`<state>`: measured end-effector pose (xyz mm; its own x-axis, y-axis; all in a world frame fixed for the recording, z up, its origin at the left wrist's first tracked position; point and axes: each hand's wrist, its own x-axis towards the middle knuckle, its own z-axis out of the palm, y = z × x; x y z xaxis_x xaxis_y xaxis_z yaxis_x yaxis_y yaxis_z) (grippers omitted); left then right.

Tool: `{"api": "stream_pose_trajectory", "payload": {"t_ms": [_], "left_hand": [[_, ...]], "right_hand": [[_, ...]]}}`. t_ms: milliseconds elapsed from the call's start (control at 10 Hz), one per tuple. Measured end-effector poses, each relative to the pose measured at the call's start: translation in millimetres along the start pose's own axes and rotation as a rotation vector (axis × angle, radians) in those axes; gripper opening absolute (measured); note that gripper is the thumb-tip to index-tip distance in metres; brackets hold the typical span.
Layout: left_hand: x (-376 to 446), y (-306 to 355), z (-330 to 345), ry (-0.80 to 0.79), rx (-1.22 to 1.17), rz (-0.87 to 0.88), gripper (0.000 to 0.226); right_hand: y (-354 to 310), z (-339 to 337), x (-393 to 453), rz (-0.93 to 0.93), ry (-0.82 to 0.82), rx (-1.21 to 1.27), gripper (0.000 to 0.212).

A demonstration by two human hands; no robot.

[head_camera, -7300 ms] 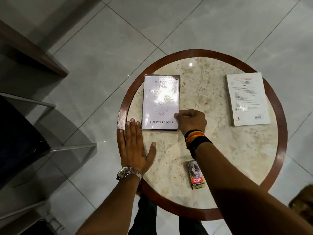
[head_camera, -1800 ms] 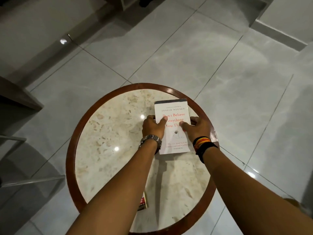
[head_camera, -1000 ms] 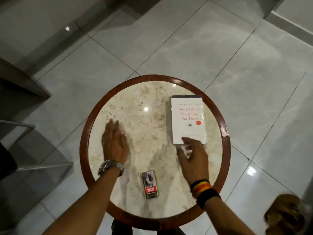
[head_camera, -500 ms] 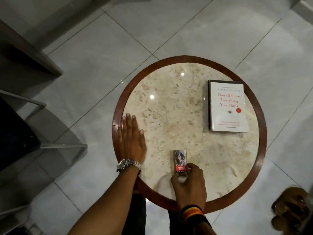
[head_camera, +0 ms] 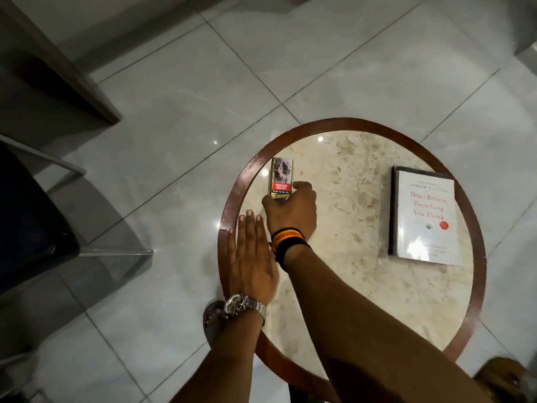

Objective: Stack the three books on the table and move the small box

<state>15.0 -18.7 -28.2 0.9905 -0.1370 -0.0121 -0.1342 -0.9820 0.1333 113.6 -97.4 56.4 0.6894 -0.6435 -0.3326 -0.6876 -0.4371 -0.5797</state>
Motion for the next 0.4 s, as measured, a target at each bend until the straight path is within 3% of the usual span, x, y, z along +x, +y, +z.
{"api": "stream_pose_trajectory", "payload": {"t_ms": [200, 400], "left_hand": [[1.9, -2.9, -4.0, 0.037, 0.026, 0.002, 0.084], [1.9, -3.0, -8.6, 0.015, 0.039, 0.002, 0.090]], "right_hand": [[-2.0, 17.2, 2.6, -0.002, -0.007, -0.073, 0.052], [4.5, 14.2, 1.5, 0.043, -0.008, 0.025, 0.079]]}}
